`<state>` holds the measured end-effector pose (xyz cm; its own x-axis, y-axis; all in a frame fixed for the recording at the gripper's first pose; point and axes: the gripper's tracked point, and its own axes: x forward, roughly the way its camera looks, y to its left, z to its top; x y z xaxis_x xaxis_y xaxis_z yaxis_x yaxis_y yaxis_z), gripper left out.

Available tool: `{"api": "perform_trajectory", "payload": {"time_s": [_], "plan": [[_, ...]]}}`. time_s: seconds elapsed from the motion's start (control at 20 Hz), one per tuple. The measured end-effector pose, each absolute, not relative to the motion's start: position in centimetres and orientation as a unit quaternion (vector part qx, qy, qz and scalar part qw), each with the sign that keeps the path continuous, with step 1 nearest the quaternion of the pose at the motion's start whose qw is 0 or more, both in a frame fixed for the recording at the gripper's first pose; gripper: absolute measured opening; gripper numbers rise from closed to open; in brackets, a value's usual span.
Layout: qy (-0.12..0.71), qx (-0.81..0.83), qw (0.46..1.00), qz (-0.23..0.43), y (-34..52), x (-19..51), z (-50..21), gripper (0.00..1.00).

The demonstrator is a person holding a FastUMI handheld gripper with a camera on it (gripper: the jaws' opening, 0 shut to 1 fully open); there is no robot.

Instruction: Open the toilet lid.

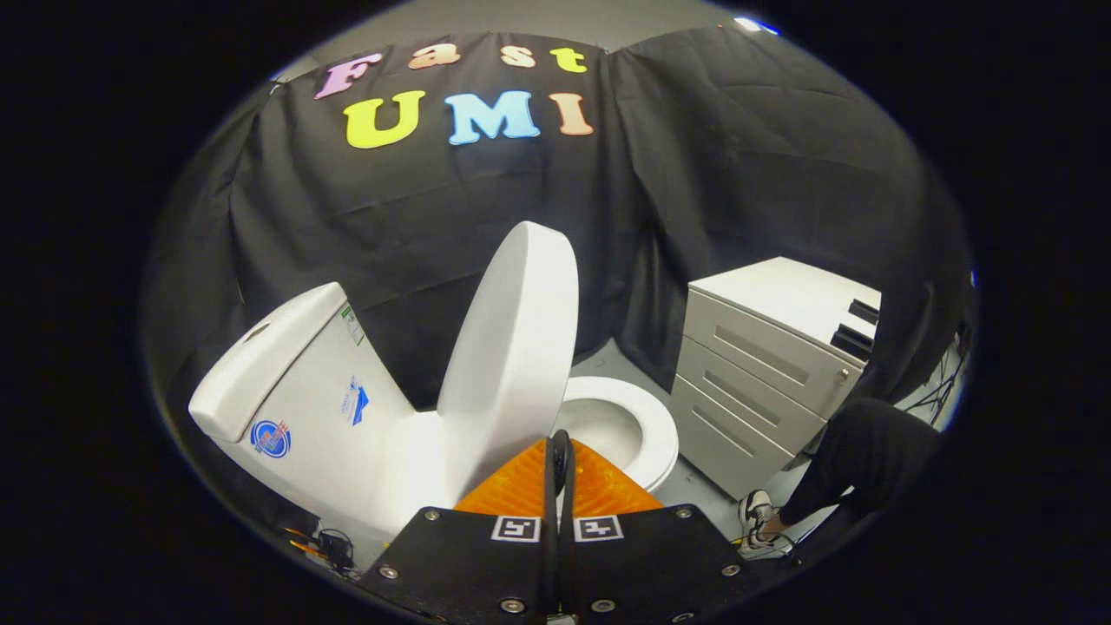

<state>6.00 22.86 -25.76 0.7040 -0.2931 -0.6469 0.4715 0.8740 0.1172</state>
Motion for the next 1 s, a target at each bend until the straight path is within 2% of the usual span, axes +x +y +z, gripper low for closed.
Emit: {"api": "perform_trajectory", "payload": {"time_s": [1.0], "plan": [[0.268, 0.007, 0.959, -0.089, 34.8, 9.5, -19.6, 0.0]]}}
